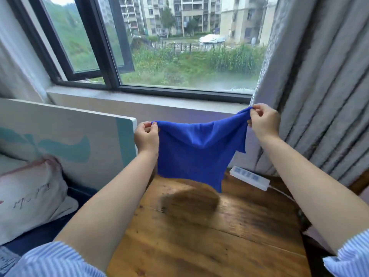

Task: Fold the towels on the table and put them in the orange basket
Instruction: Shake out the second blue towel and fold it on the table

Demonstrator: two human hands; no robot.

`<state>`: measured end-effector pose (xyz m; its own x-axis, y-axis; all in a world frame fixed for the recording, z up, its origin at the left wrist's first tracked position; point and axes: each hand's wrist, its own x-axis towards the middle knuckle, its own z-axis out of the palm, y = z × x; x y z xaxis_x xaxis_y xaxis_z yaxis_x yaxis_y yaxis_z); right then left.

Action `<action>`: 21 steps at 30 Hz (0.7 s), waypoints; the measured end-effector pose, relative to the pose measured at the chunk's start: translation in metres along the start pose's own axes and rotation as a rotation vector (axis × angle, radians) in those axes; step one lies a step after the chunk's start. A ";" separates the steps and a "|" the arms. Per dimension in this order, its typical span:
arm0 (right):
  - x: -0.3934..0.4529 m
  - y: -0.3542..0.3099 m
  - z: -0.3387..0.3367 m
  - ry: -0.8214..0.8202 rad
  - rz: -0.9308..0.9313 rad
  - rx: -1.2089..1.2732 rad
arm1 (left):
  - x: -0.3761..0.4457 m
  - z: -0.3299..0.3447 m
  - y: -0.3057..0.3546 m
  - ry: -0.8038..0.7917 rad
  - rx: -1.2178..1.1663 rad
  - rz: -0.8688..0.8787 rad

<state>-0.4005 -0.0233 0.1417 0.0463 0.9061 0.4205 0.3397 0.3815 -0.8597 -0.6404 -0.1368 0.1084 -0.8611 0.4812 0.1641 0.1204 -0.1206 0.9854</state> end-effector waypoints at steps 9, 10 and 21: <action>-0.106 0.060 0.009 -0.226 0.166 -0.560 | -0.030 -0.072 -0.065 -0.195 0.291 -0.209; -0.123 0.073 0.009 -0.274 0.226 -0.616 | -0.036 -0.083 -0.079 -0.260 0.347 -0.241; -0.337 0.144 -0.011 -0.743 0.715 -1.040 | -0.134 -0.207 -0.191 -1.094 1.477 -0.341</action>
<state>-0.3571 -0.2756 -0.1205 0.1172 0.8484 -0.5163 0.9780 -0.1889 -0.0884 -0.6501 -0.3576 -0.1114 -0.3513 0.6642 -0.6598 0.8242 0.5538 0.1186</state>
